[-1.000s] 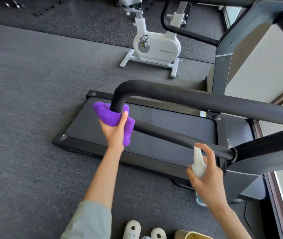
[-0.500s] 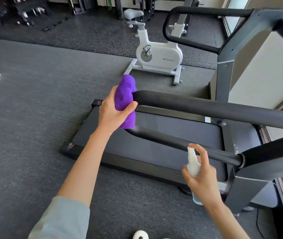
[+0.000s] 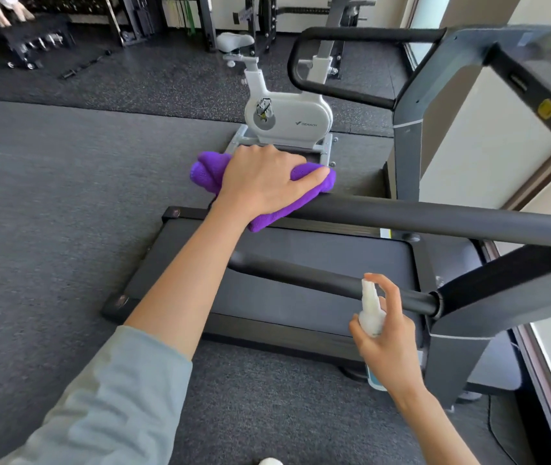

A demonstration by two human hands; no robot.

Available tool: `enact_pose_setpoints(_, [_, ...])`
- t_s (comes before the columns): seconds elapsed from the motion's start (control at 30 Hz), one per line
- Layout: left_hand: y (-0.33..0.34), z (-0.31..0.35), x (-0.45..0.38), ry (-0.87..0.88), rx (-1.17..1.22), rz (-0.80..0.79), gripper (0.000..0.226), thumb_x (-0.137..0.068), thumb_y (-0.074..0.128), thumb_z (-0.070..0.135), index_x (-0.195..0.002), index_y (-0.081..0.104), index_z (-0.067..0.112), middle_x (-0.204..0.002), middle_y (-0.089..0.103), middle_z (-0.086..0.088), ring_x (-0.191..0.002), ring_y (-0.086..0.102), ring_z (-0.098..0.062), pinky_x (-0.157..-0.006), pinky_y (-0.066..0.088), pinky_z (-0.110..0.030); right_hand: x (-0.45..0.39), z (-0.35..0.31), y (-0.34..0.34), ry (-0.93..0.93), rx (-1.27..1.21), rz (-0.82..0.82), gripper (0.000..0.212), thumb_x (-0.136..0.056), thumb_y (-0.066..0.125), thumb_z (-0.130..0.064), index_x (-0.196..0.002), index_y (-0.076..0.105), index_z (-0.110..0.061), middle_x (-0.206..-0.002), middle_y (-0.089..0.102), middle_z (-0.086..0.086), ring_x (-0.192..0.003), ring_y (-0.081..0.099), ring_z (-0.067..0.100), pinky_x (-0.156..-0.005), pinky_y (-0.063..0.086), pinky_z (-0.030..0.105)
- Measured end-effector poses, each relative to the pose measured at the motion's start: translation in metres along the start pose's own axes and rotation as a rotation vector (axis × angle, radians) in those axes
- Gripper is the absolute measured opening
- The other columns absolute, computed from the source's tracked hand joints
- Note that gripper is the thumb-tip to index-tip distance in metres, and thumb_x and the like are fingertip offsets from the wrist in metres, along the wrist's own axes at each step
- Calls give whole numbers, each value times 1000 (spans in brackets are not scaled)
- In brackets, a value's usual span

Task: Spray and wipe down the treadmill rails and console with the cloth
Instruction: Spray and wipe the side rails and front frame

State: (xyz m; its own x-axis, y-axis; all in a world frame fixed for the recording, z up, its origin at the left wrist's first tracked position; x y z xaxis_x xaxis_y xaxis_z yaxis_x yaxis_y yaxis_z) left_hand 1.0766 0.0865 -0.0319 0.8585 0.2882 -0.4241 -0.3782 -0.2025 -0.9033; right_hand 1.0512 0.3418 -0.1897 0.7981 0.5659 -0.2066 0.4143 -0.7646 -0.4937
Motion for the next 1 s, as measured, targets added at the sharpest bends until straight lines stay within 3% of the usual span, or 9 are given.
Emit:
enact_pose_setpoints(0.23, [4, 46, -16, 84, 15, 18, 57, -89, 27, 72, -78, 60, 27, -73, 65, -5, -76, 60, -31, -62, 27, -32, 3, 7, -24, 44, -2, 48, 71, -84, 66, 1, -122, 40, -54, -71, 56, -6, -55, 52, 14, -50, 47, 28])
enact_pose_setpoints(0.33, [4, 64, -19, 70, 36, 27, 53, -91, 28, 69, -69, 48, 26, -63, 52, -2, -67, 49, -28, -61, 26, -32, 3, 10, -34, 59, -5, 79, 74, -84, 66, 1, -120, 39, -59, -75, 59, -6, -58, 54, 16, -51, 48, 30])
enact_pose_setpoints(0.43, [5, 88, -24, 70, 27, 37, 55, -94, 28, 65, -67, 48, 22, -60, 44, -1, -64, 43, -26, -61, 25, -33, 5, 14, -45, 67, -10, 111, 75, -83, 65, 1, -119, 39, -60, -73, 59, -4, -59, 53, 17, -52, 49, 33])
enact_pose_setpoints(0.53, [5, 112, -32, 76, 14, 43, 55, -96, 28, 63, -70, 54, 21, -64, 53, -6, -63, 41, -28, -60, 23, -33, 4, 19, -56, 84, -2, 138, 71, -83, 65, 0, -121, 41, -55, -68, 57, -5, -55, 51, 16, -53, 50, 39])
enact_pose_setpoints(0.63, [5, 140, -40, 97, 0, 38, 56, -97, 28, 61, -75, 61, 21, -68, 58, -9, -65, 47, -30, -59, 22, -33, 6, 27, -68, 79, -23, 167, 74, -82, 65, 2, -117, 41, -58, -64, 54, -4, -49, 47, 14, -49, 47, 32])
enact_pose_setpoints(0.8, [5, 190, -52, 120, 0, 49, 52, -98, 29, 56, -78, 63, 23, -78, 67, -11, -64, 40, -27, -59, 22, -33, 11, 38, -87, 90, -22, 196, 79, -82, 65, 3, -117, 38, -62, -66, 57, 6, -54, 50, 22, -49, 47, 30])
enact_pose_setpoints(1.0, [0, 268, -68, 150, 84, -1, 43, -100, 29, 42, -91, 65, 19, -87, 70, -11, -70, 53, -30, -61, 23, -33, 19, 50, -107, 160, -12, 213, 79, -82, 63, 2, -119, 39, -63, -68, 61, 4, -54, 55, 23, -54, 55, 47])
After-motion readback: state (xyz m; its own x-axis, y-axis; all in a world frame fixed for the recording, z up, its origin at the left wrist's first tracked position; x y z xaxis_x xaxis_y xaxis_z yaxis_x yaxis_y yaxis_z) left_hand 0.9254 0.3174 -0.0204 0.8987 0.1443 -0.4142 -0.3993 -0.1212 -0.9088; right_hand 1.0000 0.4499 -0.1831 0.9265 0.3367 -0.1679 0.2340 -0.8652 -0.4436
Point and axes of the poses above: each hand's wrist, its own x-axis away from the middle knuckle, its own y-axis out of the palm, z = x × y, the point moved 1 cm from there along -x, towards the middle knuckle
